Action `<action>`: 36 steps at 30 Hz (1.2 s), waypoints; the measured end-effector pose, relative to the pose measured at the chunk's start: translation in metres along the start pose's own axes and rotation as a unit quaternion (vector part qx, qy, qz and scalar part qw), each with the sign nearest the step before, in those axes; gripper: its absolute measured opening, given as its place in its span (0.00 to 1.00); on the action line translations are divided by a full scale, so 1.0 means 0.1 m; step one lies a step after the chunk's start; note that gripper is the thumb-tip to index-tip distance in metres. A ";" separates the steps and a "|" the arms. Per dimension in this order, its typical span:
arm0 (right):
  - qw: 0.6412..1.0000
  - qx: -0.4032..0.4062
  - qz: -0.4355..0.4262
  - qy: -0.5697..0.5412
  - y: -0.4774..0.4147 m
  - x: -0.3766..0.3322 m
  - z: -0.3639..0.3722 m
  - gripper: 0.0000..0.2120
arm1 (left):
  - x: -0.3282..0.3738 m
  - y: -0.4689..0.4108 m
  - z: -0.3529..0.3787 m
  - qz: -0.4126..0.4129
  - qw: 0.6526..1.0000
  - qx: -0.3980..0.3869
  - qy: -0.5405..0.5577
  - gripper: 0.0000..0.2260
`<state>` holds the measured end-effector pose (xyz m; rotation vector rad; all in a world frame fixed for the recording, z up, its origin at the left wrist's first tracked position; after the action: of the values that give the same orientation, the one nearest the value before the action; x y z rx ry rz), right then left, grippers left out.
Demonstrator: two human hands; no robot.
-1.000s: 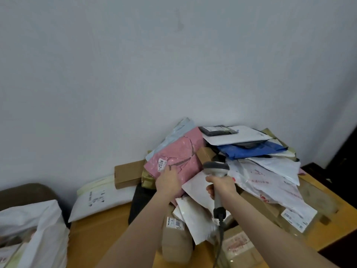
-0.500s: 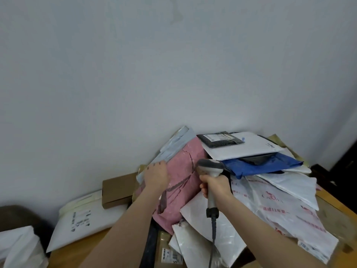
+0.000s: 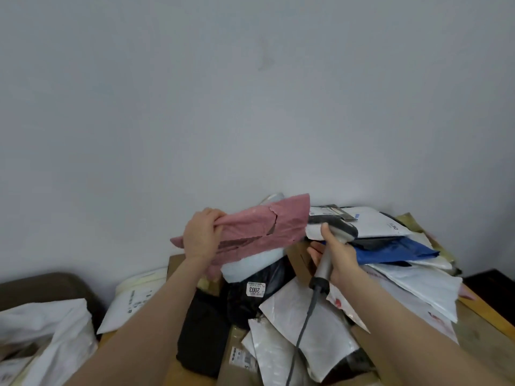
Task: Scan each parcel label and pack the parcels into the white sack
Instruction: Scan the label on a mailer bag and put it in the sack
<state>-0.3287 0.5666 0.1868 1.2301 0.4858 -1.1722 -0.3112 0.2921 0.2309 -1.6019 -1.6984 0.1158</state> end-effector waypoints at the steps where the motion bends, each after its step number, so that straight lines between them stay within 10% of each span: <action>1: 1.000 -0.012 0.014 -0.021 0.03 -0.05 -0.03 0.18 | 0.03 0.05 -0.06 0.013 1.000 0.012 0.020 0.06; 9: 0.995 -0.037 0.064 0.073 0.14 -0.05 -0.12 0.11 | 0.37 0.32 -0.17 0.014 0.998 0.057 0.037 0.10; 14: 0.990 -0.033 -0.037 0.129 0.10 -0.12 -0.17 0.08 | 0.24 0.41 -0.10 -0.168 0.981 -0.033 0.089 0.21; 19: 0.970 -0.043 -0.125 0.204 0.12 -0.19 -0.27 0.12 | 0.09 0.58 0.06 -0.433 0.717 -0.151 0.525 0.20; 21: 0.964 -0.054 -0.138 0.221 0.09 -0.18 -0.33 0.10 | 0.02 0.57 0.05 -0.466 0.673 -0.131 0.560 0.14; 36: 0.966 -0.090 -0.011 0.242 0.03 0.10 -0.46 0.13 | -0.23 0.69 0.24 -0.437 0.730 -0.017 0.525 0.22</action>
<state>-0.3093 0.6041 0.1649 1.3516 0.9500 -0.8164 -0.2716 0.2967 0.1650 -0.4517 -1.2726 -1.0941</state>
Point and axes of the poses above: each hand's wrist, its own y-axis away from the middle knuckle, its own z-axis out of the palm, x = y × z, the point moved 3 cm from there along -y, towards the middle knuckle, and after that the axes turned 7 degrees about y, right-handed, at the moved point
